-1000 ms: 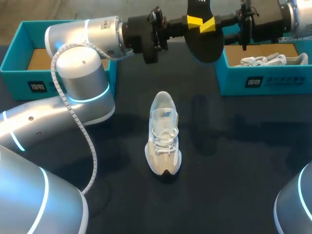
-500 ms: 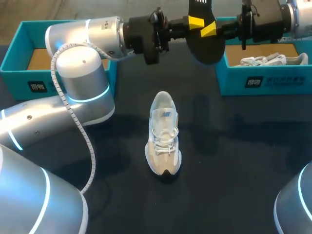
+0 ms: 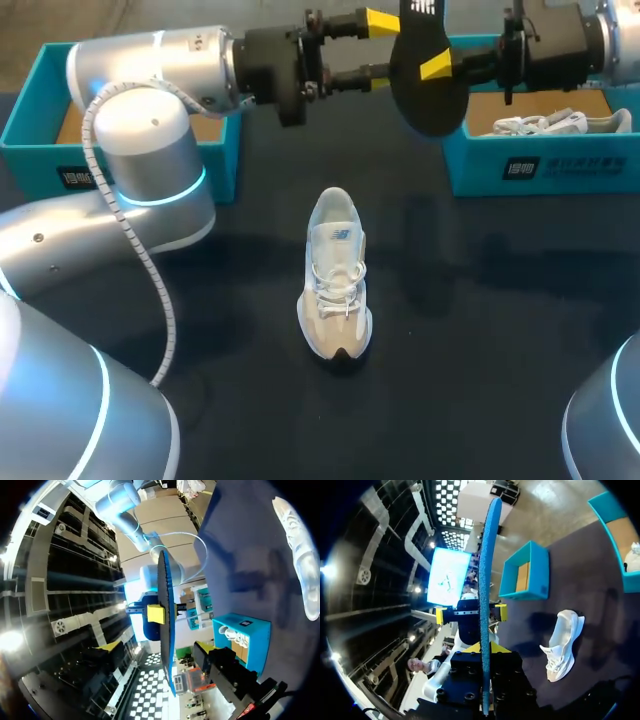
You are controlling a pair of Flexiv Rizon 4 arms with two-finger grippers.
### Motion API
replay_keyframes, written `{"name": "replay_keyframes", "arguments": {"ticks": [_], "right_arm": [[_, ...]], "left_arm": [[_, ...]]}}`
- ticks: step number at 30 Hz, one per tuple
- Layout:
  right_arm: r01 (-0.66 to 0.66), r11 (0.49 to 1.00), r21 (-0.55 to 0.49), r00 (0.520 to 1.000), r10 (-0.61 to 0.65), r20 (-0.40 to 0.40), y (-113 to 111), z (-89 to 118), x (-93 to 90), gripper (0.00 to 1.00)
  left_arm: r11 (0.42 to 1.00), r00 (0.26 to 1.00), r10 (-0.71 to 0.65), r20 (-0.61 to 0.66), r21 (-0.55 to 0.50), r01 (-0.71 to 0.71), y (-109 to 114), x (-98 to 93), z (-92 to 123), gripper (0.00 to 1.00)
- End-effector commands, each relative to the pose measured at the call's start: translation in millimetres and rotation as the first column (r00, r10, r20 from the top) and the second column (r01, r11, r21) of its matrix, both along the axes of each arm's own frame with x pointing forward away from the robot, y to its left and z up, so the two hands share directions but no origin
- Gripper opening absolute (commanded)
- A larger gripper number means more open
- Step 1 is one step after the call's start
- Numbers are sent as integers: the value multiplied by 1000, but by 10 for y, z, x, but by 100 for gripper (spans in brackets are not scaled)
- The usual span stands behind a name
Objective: Take the shoe out of the shoebox, open the shoe tongue, remove and reinsert the insole, then place the shoe into the shoebox
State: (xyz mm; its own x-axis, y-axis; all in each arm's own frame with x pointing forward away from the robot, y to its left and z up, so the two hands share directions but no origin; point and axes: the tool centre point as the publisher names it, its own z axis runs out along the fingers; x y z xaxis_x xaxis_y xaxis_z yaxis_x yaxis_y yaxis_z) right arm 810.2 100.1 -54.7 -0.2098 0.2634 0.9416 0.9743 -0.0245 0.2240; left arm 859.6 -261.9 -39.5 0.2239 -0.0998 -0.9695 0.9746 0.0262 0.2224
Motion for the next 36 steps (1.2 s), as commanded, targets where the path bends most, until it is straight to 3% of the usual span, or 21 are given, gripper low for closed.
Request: {"name": "replay_keyframes", "arguments": {"ticks": [1, 8, 26, 27, 31, 36], "right_arm": [[-1, 1000, -27, 996, 4, 95, -64, 109, -29, 0], [-42, 998, -42, 942, 54, 332, -22, 222, -82, 0], [-50, 998, -45, 945, 62, 320, -20, 229, -95, 0], [-50, 998, -45, 945, 62, 320, -20, 229, -95, 0], [-65, 997, -33, 886, 73, 458, 29, 105, -19, 0], [-56, 997, -46, 833, 73, 549, 26, 55, 34, 0]], "left_arm": [[999, 999, -18, -43, 35, 19, 197, -23, -48, 100], [994, 972, -33, -231, 95, 56, 345, 5, -222, 100], [993, 972, -25, -235, 110, 52, 356, 17, -254, 100], [994, 957, 3, -290, 103, 28, 395, 14, -270, 100], [985, 910, 56, -412, 170, 16, 540, 14, -347, 100], [972, 835, 132, -534, 233, -5, 690, 38, -469, 100]]}}
